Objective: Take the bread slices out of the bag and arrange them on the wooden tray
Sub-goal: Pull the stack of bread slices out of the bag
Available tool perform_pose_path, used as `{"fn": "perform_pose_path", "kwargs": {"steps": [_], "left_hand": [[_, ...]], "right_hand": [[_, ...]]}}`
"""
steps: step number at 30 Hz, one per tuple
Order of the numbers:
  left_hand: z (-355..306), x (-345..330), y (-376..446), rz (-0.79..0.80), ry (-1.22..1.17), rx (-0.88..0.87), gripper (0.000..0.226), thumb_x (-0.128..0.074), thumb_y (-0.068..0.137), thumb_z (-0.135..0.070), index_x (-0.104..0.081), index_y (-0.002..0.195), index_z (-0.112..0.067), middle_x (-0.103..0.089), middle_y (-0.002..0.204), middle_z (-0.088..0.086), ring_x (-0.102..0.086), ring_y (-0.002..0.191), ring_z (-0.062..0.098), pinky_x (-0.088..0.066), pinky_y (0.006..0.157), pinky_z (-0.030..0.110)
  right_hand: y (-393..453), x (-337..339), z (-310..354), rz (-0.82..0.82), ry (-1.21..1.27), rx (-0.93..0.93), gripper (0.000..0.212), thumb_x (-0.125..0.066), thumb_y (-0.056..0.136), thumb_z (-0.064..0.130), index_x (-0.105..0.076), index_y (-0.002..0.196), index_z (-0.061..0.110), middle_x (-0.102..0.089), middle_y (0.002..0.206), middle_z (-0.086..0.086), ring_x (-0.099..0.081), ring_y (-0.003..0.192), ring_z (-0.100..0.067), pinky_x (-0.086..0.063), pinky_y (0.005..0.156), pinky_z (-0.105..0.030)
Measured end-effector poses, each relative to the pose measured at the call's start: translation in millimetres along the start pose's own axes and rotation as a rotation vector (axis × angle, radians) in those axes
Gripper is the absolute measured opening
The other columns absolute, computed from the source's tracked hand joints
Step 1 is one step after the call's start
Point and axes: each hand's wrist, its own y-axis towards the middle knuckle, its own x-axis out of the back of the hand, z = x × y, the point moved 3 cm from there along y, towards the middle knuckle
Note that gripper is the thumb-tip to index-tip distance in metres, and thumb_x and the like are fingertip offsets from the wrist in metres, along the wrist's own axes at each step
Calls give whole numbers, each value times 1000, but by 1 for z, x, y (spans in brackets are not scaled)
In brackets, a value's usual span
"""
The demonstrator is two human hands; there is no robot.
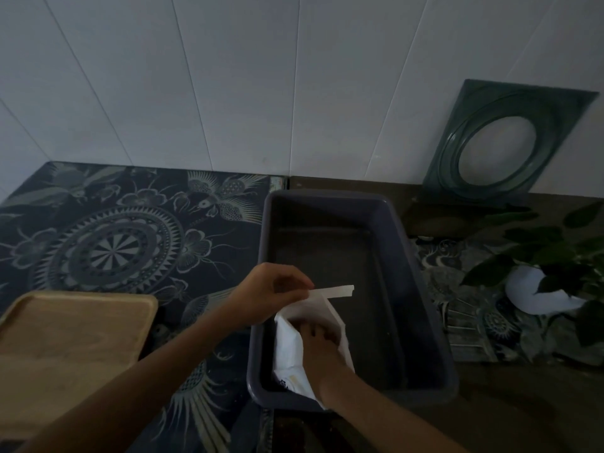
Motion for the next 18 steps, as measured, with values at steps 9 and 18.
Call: {"fn": "perform_pose_path", "kwargs": {"steps": [9, 18], "left_hand": [[4, -2, -1, 32, -24, 35, 21, -71, 91, -16, -77, 104, -31, -75, 103, -18, -73, 98, 0, -58, 85, 15], [-2, -5, 2, 53, -24, 27, 17, -72, 90, -21, -77, 102, -32, -77, 99, -15, -73, 95, 1, -60, 83, 22]], "right_hand": [[3, 4, 2, -17, 112, -81, 70, -49, 108, 27, -10, 162, 8, -23, 168, -19, -27, 153, -35, -19, 126, -48], [-3, 13, -1, -39, 59, -52, 53, -41, 108, 27, -28, 156, 9, -38, 159, -17, -39, 145, -34, -28, 122, -49]]}}
